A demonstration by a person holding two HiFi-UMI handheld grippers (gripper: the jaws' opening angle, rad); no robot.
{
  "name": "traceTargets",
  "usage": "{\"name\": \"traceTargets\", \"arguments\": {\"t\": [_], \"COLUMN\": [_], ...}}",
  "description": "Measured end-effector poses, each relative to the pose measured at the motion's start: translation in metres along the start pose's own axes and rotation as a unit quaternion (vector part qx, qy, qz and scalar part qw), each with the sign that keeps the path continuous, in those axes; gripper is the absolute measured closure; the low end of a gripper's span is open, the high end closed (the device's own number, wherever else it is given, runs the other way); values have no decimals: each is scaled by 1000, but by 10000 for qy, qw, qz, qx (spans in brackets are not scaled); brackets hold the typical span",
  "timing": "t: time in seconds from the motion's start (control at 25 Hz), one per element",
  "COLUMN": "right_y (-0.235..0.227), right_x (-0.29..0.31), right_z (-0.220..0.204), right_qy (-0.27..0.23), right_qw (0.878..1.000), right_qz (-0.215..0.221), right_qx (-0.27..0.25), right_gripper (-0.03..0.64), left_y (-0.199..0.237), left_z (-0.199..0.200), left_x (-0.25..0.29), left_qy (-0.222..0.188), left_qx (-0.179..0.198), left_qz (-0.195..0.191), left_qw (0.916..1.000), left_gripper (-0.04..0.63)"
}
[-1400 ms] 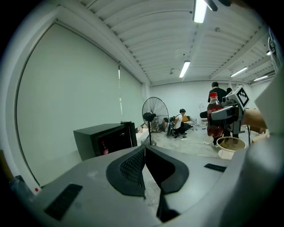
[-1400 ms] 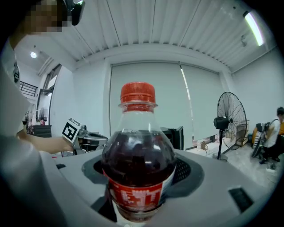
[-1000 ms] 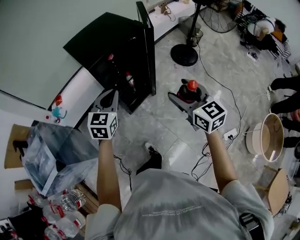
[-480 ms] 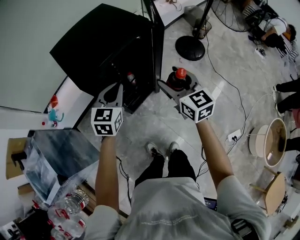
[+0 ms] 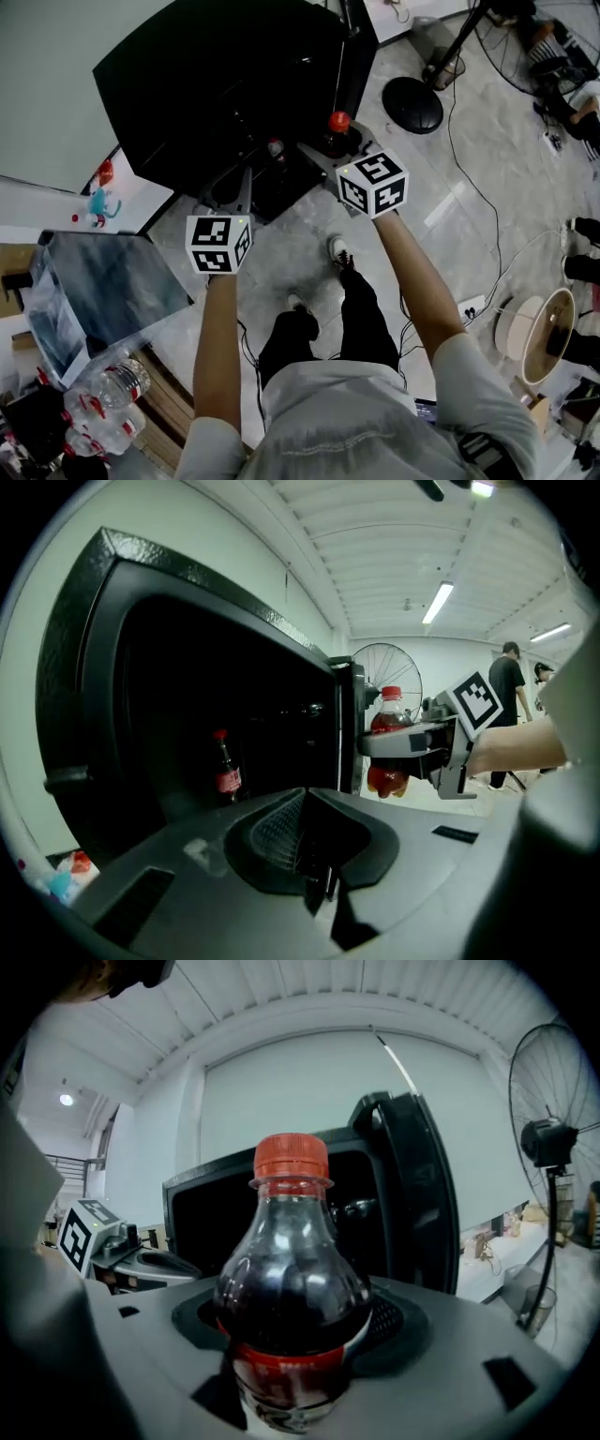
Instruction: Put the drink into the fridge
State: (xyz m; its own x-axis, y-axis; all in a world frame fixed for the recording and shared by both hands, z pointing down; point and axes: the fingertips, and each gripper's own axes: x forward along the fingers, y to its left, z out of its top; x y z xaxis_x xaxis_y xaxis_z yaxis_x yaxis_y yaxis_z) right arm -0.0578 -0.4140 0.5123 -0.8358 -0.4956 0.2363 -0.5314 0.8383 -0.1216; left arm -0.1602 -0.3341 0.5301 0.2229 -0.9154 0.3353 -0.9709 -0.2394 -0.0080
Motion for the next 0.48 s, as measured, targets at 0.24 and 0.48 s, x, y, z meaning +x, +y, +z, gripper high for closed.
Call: {"name": "traceTargets", "arguments": {"t": [0.24, 0.48], "right_y": [-10, -25], "right_x": [67, 129], "right_z": [-35, -63], "right_qy": [105, 245], "right_qw": [9984, 9967], "right_qz": [507, 741], "right_qx": [-220, -227], "right_gripper": [302, 302], "left_y": [19, 30], "left_z": [-35, -59], "left_x": [20, 30], "left_qy": [-37, -85], "left_qx": [-195, -355], "left_qz": [642, 988], "left_qw": [9977, 9944], "left_gripper": [580, 580]}}
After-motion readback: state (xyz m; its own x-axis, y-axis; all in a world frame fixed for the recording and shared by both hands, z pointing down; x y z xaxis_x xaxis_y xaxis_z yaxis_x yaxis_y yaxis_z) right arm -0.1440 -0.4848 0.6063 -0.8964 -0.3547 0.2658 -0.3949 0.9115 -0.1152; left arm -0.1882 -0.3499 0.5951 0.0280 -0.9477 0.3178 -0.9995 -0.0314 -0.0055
